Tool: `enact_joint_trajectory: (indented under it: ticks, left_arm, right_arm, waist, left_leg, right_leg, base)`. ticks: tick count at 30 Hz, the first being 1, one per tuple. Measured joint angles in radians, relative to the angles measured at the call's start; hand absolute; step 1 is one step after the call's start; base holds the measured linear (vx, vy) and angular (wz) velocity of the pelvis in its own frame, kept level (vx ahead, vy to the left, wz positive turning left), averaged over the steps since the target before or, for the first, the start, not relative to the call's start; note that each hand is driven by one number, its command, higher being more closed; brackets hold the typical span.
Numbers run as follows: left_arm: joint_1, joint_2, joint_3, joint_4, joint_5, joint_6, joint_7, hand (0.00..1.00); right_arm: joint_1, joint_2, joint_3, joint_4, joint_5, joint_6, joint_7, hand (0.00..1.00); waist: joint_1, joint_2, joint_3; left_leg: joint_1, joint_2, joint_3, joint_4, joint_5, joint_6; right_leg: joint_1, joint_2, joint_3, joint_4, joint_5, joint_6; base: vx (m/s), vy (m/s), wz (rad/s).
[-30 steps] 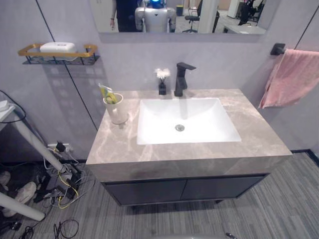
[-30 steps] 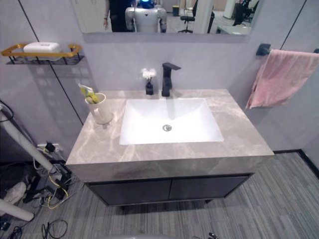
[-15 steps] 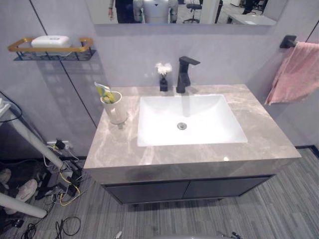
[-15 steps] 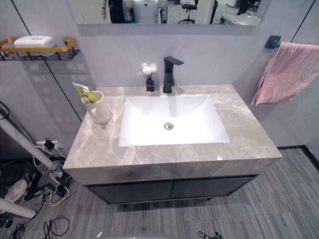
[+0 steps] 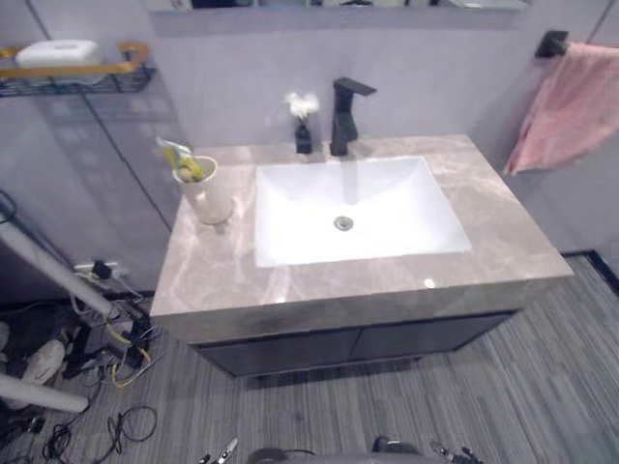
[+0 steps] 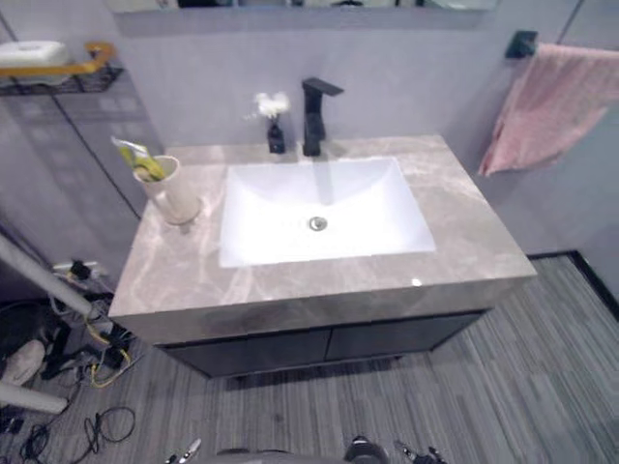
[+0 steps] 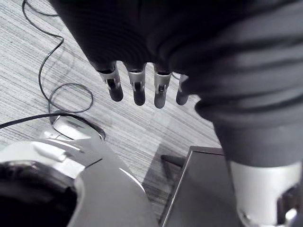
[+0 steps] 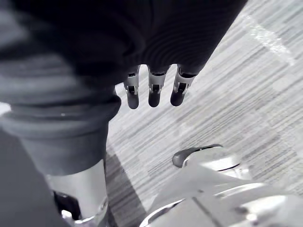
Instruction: Organize washtable
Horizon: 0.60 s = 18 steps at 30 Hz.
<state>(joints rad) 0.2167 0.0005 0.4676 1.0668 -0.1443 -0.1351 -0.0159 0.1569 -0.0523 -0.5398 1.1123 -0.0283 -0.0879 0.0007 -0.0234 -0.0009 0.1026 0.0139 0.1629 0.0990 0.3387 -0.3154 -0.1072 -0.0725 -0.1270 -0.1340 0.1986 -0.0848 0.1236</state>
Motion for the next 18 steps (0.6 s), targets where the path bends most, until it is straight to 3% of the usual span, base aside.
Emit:
enact_joint_trajectory:
  ticks: [3,5,6,7,8,9,11,12,13,14,15,16,18]
  left_arm:
    - [0.001,-0.008,0.007,0.000,0.000,-0.002,0.001,0.00]
    - [-0.021,-0.007,0.009,-0.002,0.000,-0.001,0.000,0.00]
    - [-0.026,-0.013,0.011,-0.003,0.001,-0.002,0.000,0.00]
    - [-0.048,-0.032,0.013,-0.016,0.000,-0.002,-0.001,0.00]
    - [-0.047,-0.036,0.011,-0.026,0.000,-0.004,-0.002,0.00]
    - [-0.040,-0.037,-0.005,-0.038,-0.001,-0.007,-0.003,0.00]
    - [-0.032,-0.033,-0.007,-0.036,-0.001,-0.006,-0.003,0.00]
    - [-0.027,-0.018,-0.025,-0.032,-0.002,-0.004,-0.004,0.00]
    - [-0.018,0.001,-0.020,-0.024,-0.002,0.001,-0.004,0.00]
    - [-0.016,0.002,-0.021,-0.008,-0.002,0.002,-0.004,0.00]
    - [-0.009,0.003,-0.029,0.010,-0.006,0.002,-0.006,0.00]
    - [0.005,-0.012,-0.039,0.019,-0.014,-0.006,-0.003,0.00]
    - [-0.021,0.014,-0.054,0.027,-0.020,-0.002,0.002,0.00]
  right_arm:
    - [-0.005,0.018,0.003,-0.039,0.000,0.005,0.005,0.00]
    - [-0.009,0.028,0.009,-0.054,0.010,0.008,0.004,0.00]
    - [-0.010,0.028,0.009,-0.060,0.011,0.008,0.003,0.00]
    - [-0.019,0.026,-0.001,-0.085,0.019,0.010,0.002,0.00]
    - [-0.012,0.023,-0.004,-0.086,0.019,0.011,0.002,0.00]
    - [0.011,0.021,-0.014,-0.073,0.018,0.011,0.000,0.00]
    - [0.007,0.021,-0.021,-0.048,0.017,0.013,0.001,0.00]
    - [-0.009,0.011,-0.024,-0.002,0.010,0.020,0.001,0.00]
    - [-0.035,0.004,-0.023,0.011,-0.001,0.023,0.001,0.00]
    - [-0.039,0.004,-0.024,0.008,-0.005,0.021,0.000,0.00]
    - [-0.059,-0.004,-0.021,0.018,-0.012,0.023,-0.003,0.00]
    - [-0.085,-0.044,-0.035,0.024,-0.014,0.022,-0.004,0.00]
    - [-0.116,-0.041,-0.029,0.046,-0.016,0.021,-0.001,0.00]
  waist:
    - [0.004,0.006,-0.002]
    - [0.009,0.006,-0.003]
    - [0.016,0.021,-0.007]
    - [0.033,0.038,-0.004]
    - [0.034,0.043,-0.001]
    - [0.035,0.050,0.001]
    - [0.037,0.045,-0.022]
    - [0.037,0.031,-0.033]
    - [0.053,0.020,-0.041]
    - [0.064,0.024,-0.038]
    - [0.094,0.014,-0.060]
    - [0.091,0.047,-0.083]
    - [0.093,0.023,-0.090]
  left_leg:
    - [0.000,0.008,0.098,0.028,-0.029,0.010]
    - [-0.015,0.007,0.197,0.040,-0.042,0.039]
    - [-0.013,0.011,0.226,0.022,-0.035,0.053]
    - [0.002,0.025,0.315,-0.019,-0.015,0.078]
    - [0.018,0.015,0.332,-0.034,-0.009,0.085]
    - [0.071,-0.012,0.388,-0.072,0.002,0.099]
    - [0.081,-0.030,0.432,-0.085,0.005,0.104]
    - [0.086,-0.047,0.493,-0.075,0.006,0.106]
    - [0.050,-0.021,0.532,0.037,0.009,0.110]
    - [0.008,0.016,0.528,0.140,0.021,0.149]
    - [-0.064,-0.038,0.493,0.088,-0.014,0.130]
    - [-0.091,-0.039,0.461,-0.156,0.172,0.146]
    - [-0.105,-0.046,0.524,-0.119,0.166,0.138]
  right_leg:
    - [-0.050,0.017,0.099,0.004,0.037,0.000]
    - [-0.091,0.030,0.103,-0.067,0.155,-0.021]
    - [-0.085,0.040,0.100,-0.127,0.218,-0.040]
    - [-0.111,-0.001,-0.068,0.028,0.133,-0.079]
    - [-0.116,-0.033,-0.139,0.152,0.056,-0.103]
    - [-0.069,-0.112,-0.274,0.358,-0.048,-0.132]
    - [-0.015,-0.179,-0.380,0.472,-0.080,-0.155]
    - [0.036,-0.244,-0.456,0.511,-0.082,-0.149]
    - [0.057,-0.224,-0.497,0.403,-0.064,-0.171]
    - [0.074,-0.196,-0.498,0.336,-0.045,-0.185]
    - [0.078,-0.179,-0.422,0.188,-0.021,-0.165]
    - [0.066,-0.177,-0.429,0.225,-0.061,-0.134]
    - [0.056,-0.238,-0.436,0.232,-0.076,-0.067]
  base:
    - [-0.01,0.109,-1.20]
    - [-0.10,0.141,-1.37]
    - [-0.17,0.147,-1.40]
    - [-0.14,0.133,-1.11]
    - [-0.11,0.176,-1.21]
    - [-0.04,0.177,-0.71]
    - [-0.01,0.135,-0.90]
    - [0.00,-0.004,-1.70]
    - [0.00,-0.060,-1.83]
    - [-0.07,-0.129,-2.09]
    - [-0.16,-0.104,-1.92]
    - [-0.18,-0.093,-1.89]
    - [-0.07,-0.059,-1.33]
